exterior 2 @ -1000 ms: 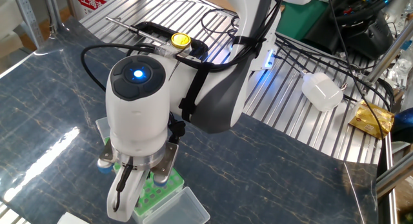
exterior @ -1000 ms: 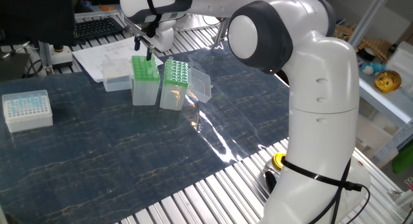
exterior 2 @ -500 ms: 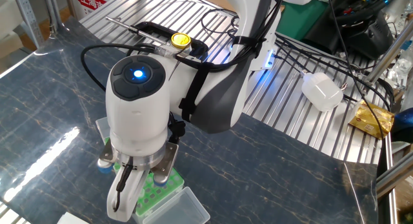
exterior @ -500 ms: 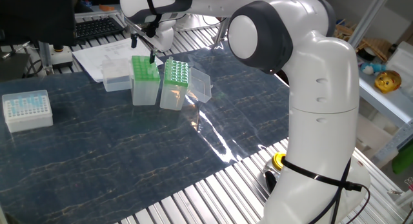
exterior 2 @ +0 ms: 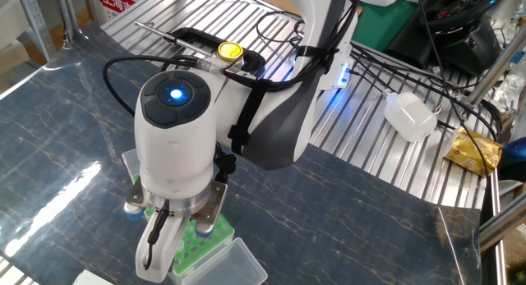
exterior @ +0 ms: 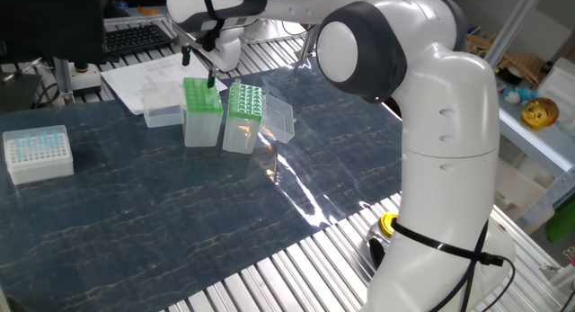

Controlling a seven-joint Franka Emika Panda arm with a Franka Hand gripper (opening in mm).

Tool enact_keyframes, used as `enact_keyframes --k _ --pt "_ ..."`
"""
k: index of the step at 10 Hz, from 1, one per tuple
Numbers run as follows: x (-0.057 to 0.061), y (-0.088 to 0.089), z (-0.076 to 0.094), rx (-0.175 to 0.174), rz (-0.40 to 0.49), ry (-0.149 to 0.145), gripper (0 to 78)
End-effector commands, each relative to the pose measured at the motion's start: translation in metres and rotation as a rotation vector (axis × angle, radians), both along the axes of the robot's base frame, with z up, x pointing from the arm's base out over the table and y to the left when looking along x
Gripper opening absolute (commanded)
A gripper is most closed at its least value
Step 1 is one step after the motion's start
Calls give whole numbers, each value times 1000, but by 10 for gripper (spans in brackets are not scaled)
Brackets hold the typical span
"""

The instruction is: Transfer all large pipette tips from one holder to another

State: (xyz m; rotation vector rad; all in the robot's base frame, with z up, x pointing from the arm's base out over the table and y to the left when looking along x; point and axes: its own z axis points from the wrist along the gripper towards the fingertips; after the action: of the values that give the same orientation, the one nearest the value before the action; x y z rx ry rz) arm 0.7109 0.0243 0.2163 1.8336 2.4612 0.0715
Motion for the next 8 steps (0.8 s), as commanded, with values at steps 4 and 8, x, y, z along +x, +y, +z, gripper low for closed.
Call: enact_keyframes --k 4,8 --pt "7 1 -7 -4 -12 -15 775" --pt "8 0 -12 -1 -3 -17 775"
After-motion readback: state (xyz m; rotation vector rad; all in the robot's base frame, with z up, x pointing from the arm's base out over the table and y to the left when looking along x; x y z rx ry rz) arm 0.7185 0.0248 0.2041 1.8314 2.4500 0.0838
